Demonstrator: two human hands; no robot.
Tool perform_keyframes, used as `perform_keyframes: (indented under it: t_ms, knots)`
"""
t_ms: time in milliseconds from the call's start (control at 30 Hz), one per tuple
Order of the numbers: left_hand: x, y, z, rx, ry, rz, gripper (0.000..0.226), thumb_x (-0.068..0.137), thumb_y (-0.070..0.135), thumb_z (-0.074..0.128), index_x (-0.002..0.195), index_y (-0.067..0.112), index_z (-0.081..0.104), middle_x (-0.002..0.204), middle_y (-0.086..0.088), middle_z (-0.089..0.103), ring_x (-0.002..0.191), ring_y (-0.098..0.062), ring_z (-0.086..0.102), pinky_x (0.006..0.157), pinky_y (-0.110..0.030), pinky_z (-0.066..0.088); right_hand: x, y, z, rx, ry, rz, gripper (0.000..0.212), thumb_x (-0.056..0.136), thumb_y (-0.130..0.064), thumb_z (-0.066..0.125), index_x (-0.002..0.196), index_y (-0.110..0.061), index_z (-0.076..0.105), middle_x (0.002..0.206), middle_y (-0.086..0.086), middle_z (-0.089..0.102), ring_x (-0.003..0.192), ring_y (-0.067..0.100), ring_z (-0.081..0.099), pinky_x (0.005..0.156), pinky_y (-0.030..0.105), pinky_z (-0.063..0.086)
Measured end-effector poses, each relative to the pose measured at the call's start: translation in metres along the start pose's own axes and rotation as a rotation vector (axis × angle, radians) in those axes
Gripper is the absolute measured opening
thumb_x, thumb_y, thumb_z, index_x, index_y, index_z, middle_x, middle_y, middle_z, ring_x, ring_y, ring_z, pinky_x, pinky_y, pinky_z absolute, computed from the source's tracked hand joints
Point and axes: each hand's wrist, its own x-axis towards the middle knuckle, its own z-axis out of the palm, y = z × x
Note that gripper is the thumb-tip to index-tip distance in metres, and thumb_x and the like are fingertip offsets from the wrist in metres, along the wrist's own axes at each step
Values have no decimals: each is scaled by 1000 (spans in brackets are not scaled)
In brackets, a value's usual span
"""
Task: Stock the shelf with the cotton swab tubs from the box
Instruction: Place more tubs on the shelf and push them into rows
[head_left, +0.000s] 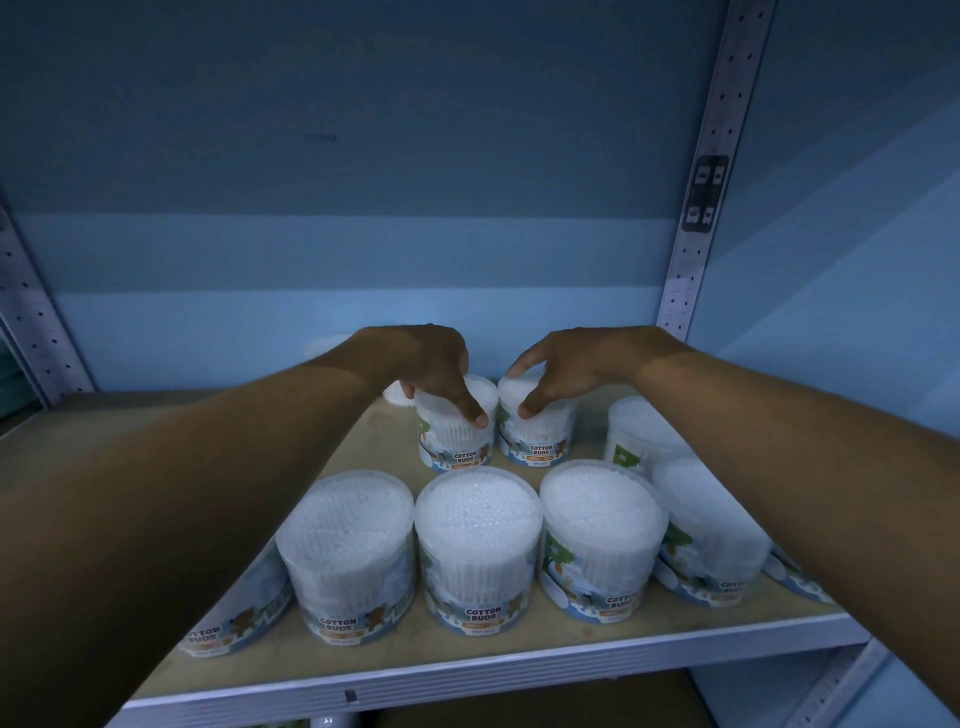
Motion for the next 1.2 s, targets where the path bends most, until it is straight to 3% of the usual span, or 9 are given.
perform_keyframes:
  t_ms: [167, 333, 500, 667, 733, 833, 1033, 1200]
  knots:
    - [1, 0, 0, -16, 8, -2, 97, 53, 69, 84, 130, 16, 59, 127, 1, 61, 102, -27, 68, 88, -36, 58, 1, -6, -3, -29, 0, 26, 69, 75, -54, 79, 138, -42, 55, 148, -7, 48, 125, 22, 53, 98, 33, 47]
    - [-3, 3, -1, -21, 4, -8, 94, 53, 66, 86, 128, 15, 60, 122, 0, 62, 92, -28, 71, 64, -28, 57, -2, -8, -3, -40, -2, 27, 69, 74, -56, 79, 137, -42, 56, 146, -9, 50, 124, 22, 54, 102, 35, 46]
    - [-9, 7, -1, -26, -1, -9, 96, 53, 65, 87, 131, 15, 60, 123, 0, 62, 93, -27, 70, 68, -30, 61, -13, -8, -6, -36, -16, 28, 67, 75, -53, 80, 137, -41, 57, 144, -8, 51, 121, 23, 56, 98, 33, 47]
    - [-22, 11, 0, -43, -18, 24, 87, 60, 68, 81, 127, 15, 63, 117, 3, 64, 90, -22, 69, 62, -25, 57, -27, -10, -6, -50, -37, 15, 68, 76, -53, 79, 138, -39, 55, 145, -9, 50, 124, 20, 53, 94, 29, 45]
    - [-28, 14, 0, -51, -17, 12, 77, 67, 69, 76, 123, 17, 66, 107, 4, 64, 77, -18, 68, 62, -24, 55, -33, -11, -6, -68, -43, 14, 69, 76, -54, 79, 139, -40, 55, 146, -10, 49, 126, 19, 52, 100, 30, 44]
    - [-34, 20, 0, -35, 12, -2, 72, 75, 65, 72, 127, 16, 63, 111, 3, 63, 61, -13, 61, 69, -25, 54, -41, -14, -5, -121, -65, 22, 72, 76, -58, 76, 142, -40, 52, 149, -10, 47, 131, 18, 48, 108, 34, 40]
    - [-46, 27, 2, -50, -1, 0, 72, 77, 59, 75, 131, 15, 60, 116, 3, 60, 66, -10, 58, 75, -28, 59, -55, -17, -5, -151, -107, 28, 73, 78, -60, 74, 144, -41, 49, 151, -12, 45, 133, 16, 47, 108, 32, 38]
    - [-55, 31, 3, -46, -11, 14, 70, 75, 59, 76, 128, 14, 63, 121, 1, 61, 76, -16, 65, 77, -30, 61, -64, -19, -5, -152, -117, 32, 71, 79, -60, 73, 144, -42, 49, 150, -13, 45, 134, 16, 46, 109, 32, 37]
